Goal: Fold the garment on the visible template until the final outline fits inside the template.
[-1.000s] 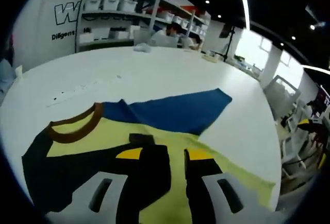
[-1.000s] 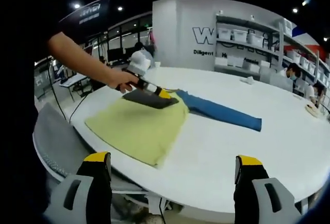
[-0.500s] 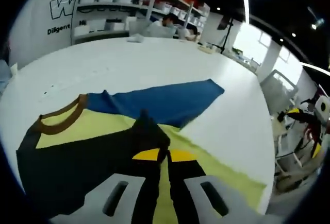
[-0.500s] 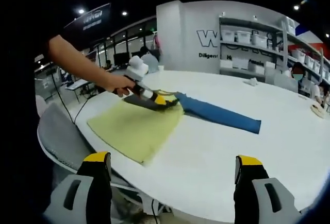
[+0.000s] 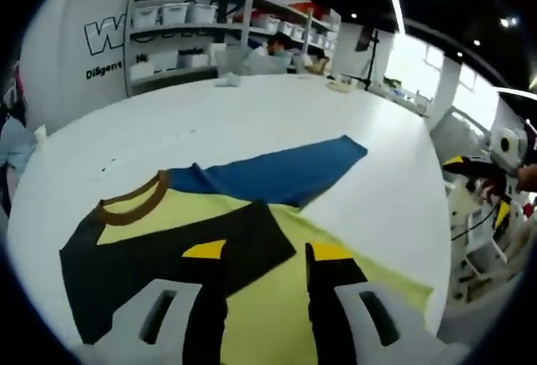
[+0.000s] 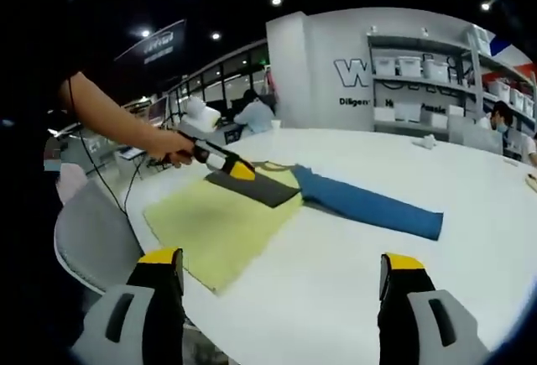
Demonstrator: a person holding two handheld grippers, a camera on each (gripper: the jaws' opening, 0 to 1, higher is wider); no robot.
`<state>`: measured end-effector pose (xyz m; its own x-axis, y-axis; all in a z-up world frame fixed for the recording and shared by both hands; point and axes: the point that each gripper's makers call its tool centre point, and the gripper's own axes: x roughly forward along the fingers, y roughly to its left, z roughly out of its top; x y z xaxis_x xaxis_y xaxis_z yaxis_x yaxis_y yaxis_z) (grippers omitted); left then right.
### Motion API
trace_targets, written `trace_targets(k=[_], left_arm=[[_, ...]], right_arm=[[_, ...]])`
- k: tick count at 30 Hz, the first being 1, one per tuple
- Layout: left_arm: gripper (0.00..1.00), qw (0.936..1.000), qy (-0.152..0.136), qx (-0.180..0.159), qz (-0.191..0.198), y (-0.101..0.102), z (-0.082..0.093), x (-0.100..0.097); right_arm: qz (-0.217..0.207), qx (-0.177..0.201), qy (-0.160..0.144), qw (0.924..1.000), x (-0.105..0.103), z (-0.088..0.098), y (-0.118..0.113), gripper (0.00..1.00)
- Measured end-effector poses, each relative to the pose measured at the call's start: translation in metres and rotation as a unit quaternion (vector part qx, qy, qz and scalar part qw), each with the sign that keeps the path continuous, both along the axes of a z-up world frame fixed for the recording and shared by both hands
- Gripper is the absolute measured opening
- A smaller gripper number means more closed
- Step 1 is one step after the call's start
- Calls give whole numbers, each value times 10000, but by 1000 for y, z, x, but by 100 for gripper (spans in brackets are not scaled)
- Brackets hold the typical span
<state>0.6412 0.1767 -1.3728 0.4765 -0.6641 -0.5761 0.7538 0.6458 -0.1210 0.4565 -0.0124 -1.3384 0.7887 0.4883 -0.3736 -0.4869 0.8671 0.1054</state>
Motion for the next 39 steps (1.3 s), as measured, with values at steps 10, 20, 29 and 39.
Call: trace_targets(k=[10, 20, 29, 39], left_arm=[[40, 9997, -209, 81, 37, 26, 15, 0], [61, 9993, -291, 60, 210, 64, 33, -17], [68, 9983, -354, 134, 438, 99, 44, -33], [86, 9979, -239, 389, 459, 132, 43, -68]], right_arm=[[-337, -79, 5, 9994, 34, -7, -28, 94], [-660, -284, 227, 9972, 70, -22, -61, 85], [-885, -279, 447, 9947, 96, -34, -86, 79], [-1286, -212, 603, 9896, 134, -39, -105, 61]])
